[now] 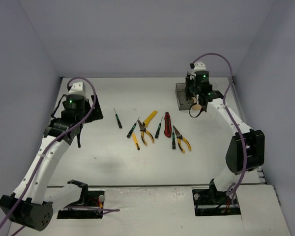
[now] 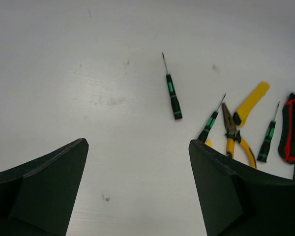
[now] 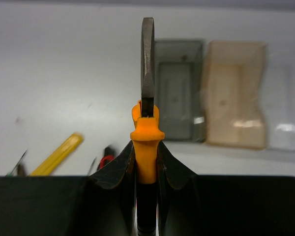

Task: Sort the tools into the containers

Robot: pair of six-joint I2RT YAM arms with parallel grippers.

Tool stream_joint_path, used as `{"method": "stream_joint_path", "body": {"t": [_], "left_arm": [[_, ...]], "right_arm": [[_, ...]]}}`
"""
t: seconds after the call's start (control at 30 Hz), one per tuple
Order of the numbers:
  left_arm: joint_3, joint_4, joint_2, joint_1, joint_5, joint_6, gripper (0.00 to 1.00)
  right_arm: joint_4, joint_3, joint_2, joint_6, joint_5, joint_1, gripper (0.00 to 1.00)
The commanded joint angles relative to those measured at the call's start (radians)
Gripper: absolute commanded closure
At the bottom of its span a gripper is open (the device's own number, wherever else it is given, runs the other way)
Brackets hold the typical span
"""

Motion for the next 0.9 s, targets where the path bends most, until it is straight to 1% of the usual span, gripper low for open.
{"method": "stream_joint_path", "body": {"t": [0.0, 0.03, 0.13, 0.27, 0.33, 0.47, 0.63, 0.73, 0.87], "left_arm": [[-0.046, -0.036, -0.085, 0.003, 0.064, 0.113, 0.19], [-0.071, -0.033, -0.097, 0.001, 0.053, 0.132, 0.19], [-0.141, -0.021, -0.112, 0.003, -0.002, 0.161, 0.19], [-0.159, -0.023, -0.124, 0.005, 0.005, 0.167, 0.19], [-0.163, -0.024, -0.130, 0.004, 0.004, 0.166, 0.19], [-0.169, -0.029, -0.138, 0.003, 0.004, 0.166, 0.19], [-0.172, -0.032, -0.145, 0.003, -0.006, 0.169, 0.19], [-0.174, -0.032, -0.149, 0.003, -0.006, 0.167, 0.19], [-0.175, -0.031, -0.149, 0.004, -0.001, 0.166, 0.19]], "right_arm": [[-0.030, 0.190, 0.107, -0.141, 0.055, -0.136, 1.00], [-0.063, 0.244, 0.153, -0.176, 0.058, -0.169, 1.00], [-0.107, 0.350, 0.276, -0.229, 0.104, -0.211, 1.00], [-0.158, 0.468, 0.386, -0.315, 0.168, -0.239, 1.00], [-0.165, 0.500, 0.432, -0.351, 0.178, -0.260, 1.00], [-0.167, 0.532, 0.482, -0.366, 0.151, -0.287, 1.00], [-0.164, 0.516, 0.509, -0.392, 0.165, -0.288, 1.00], [-0.164, 0.513, 0.509, -0.401, 0.174, -0.316, 1.00], [-0.164, 0.520, 0.475, -0.397, 0.148, -0.316, 1.00]]}}
